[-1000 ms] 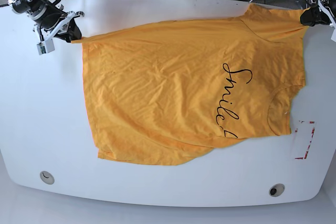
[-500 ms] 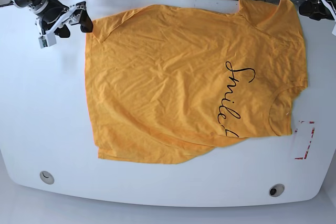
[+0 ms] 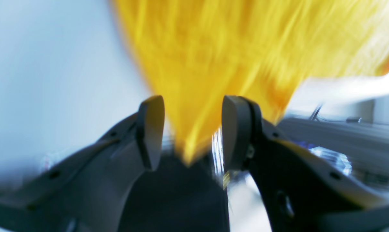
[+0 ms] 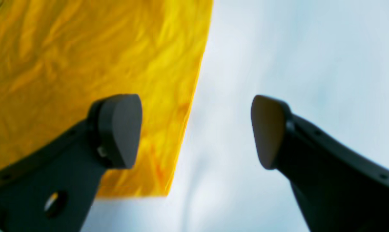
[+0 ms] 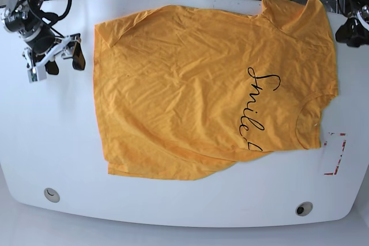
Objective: Layout the t-shirt on the table in an organized manner, then fold the t-shirt properly
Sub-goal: 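Open both grippers to release the t-shirt, then grasp the t-shirt hem edge with the right gripper and pull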
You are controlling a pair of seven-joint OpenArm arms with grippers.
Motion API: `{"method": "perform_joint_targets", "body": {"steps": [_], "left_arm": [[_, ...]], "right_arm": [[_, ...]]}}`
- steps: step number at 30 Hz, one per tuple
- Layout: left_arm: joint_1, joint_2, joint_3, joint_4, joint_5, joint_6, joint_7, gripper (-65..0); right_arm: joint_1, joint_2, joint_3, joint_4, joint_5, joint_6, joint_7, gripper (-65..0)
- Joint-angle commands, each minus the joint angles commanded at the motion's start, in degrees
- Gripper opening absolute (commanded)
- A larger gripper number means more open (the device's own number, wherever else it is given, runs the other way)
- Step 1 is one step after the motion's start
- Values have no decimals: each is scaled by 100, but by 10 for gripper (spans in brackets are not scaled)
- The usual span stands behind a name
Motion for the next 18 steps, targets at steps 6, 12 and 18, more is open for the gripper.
{"method": "perform_joint_targets", "body": {"steps": [6,12,18], "left_arm": [[-826,0,149,0,0,0,0,-378],[-1398,35,167,0,0,0,0,-378],[-1653,246,158,-9,229,0,0,-378]], "right_arm": [[1327,-44,-615,-1037,-703,0,35,-141],[2576,-44,-1073,-2585,-1257,0,651,-141],[3684,0,-1679,-4422,-1908,0,1749,-140]]}}
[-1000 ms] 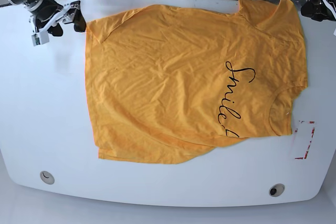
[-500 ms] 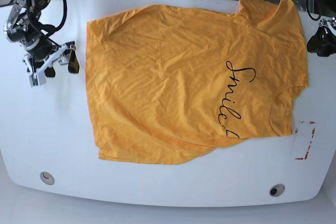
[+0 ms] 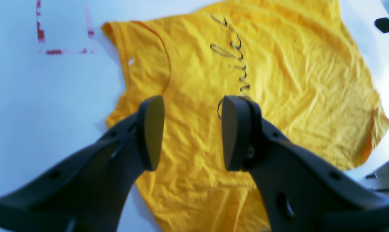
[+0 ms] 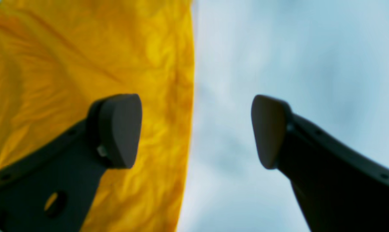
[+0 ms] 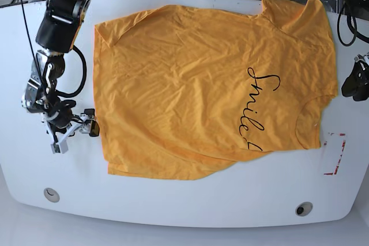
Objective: Layout the t-shirt on the table in an organized manner, then fold the t-shirt properly
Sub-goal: 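Grasp the t-shirt hem edge with the right gripper and pull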
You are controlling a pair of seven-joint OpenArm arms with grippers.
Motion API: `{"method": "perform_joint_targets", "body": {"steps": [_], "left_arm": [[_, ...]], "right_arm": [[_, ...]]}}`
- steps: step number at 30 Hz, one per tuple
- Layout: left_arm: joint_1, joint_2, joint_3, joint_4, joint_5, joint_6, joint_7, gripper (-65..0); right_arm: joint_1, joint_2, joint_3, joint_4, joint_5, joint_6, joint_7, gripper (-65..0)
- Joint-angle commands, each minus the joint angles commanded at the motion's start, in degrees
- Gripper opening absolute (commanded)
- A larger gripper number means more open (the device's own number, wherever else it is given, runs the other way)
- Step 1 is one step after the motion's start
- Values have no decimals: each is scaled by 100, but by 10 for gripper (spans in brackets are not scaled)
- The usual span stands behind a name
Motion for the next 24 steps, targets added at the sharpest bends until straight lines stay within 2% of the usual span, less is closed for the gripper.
{"method": "perform_joint_targets", "body": {"steps": [3,8,11,16,24], "left_arm": [[-53,18,9,0,105,0,0,-378],[-53,26,9,9,123,0,0,-378],[-44,26,9,9,114,0,0,-378],[-35,26,-18,9,114,0,0,-378],[-35,26,-18,26,97,0,0,-378]], "right_arm": [[422,-18,-176,-897,-273,0,563,-122],[1011,-35,-440,-2251,-633,-9,1556,-11],[1231,-44,-536,-2884,-668,-35,2040,0],[1354,-149,-695,-3332,-677,-44,2426,0],[1327,-422,-712,-3376,-659,-44,2462,0]]}}
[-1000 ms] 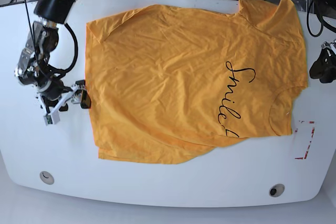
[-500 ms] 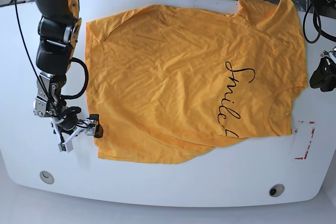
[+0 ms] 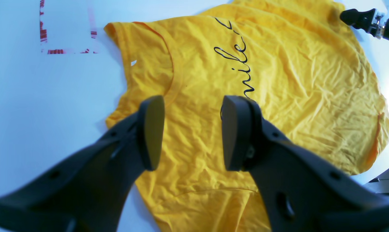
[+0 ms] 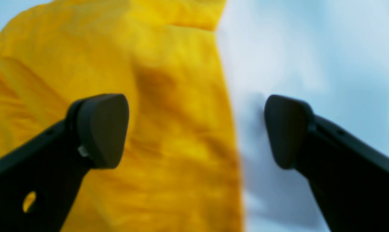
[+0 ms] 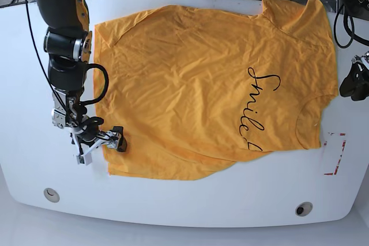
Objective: Layout the t-shirt on the table in an organized manner, then fold the t-shirt properly
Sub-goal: 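Grasp the t-shirt hem edge with the right gripper and pull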
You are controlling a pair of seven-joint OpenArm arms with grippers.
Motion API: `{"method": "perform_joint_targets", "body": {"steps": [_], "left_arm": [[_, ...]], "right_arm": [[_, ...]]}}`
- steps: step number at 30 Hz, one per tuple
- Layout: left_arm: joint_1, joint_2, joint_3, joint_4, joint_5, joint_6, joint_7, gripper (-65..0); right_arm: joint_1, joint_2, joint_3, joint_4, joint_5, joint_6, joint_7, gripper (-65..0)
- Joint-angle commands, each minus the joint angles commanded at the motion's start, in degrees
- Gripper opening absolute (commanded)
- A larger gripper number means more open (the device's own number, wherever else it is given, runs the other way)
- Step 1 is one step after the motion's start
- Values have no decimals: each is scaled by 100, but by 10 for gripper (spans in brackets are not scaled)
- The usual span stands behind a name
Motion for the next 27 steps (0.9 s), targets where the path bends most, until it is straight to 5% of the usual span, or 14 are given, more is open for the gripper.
{"method": "perform_joint_targets", "body": {"steps": [9,13,21,27], "left_arm": [[9,0,0,-9,0,0,0,-378],[9,0,0,-9,0,0,0,-378],[18,0,26,-9,0,0,0,-378],[9,9,290,-9,0,0,0,-378]], "right_arm": [[-97,-229,9,26,9,9,0,-19],[-97,-343,9,26,-9,35,0,-163],[-149,-281,26,26,-35,44,0,-633],[-466,35,44,193,26,44,-9,-647]]}}
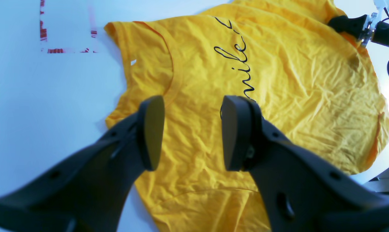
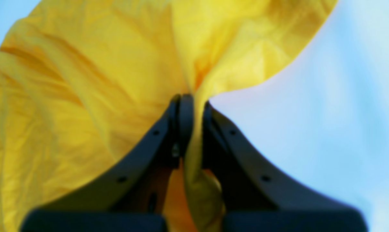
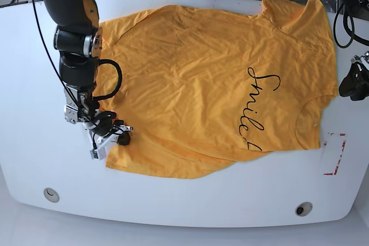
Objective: Layout the t-shirt on the table in an organized manner, then fold the t-shirt properly
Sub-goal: 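Grasp the t-shirt hem edge with the right gripper and pull, then release the hem and raise the right gripper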
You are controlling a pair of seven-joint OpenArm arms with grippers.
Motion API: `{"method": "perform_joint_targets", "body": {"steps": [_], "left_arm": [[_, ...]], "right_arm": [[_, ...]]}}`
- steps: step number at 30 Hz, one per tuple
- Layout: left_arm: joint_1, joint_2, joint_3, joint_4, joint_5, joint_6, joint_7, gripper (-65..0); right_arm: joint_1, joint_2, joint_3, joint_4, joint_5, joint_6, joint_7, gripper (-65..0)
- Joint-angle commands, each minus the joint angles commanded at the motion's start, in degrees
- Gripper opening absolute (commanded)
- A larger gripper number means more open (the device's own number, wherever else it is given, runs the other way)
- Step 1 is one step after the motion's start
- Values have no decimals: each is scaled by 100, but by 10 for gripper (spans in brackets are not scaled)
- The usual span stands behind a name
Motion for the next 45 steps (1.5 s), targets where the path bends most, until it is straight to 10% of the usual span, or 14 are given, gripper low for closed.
{"method": "perform_joint_targets", "body": {"steps": [23,36,45], "left_arm": [[-264,404,1029,-9,220,0,0,-378],[-220,519,1116,-9,677,0,0,-376],[-70,501,1116,-9,677,0,0,-376]], "right_arm": [[-3411,167,1899,4563,-9,0,-2119,-629],[-3701,132,2066,6198,-62,-53,-2295,0],[-2796,105,1644,6462,-35,0,-2673,0]]}}
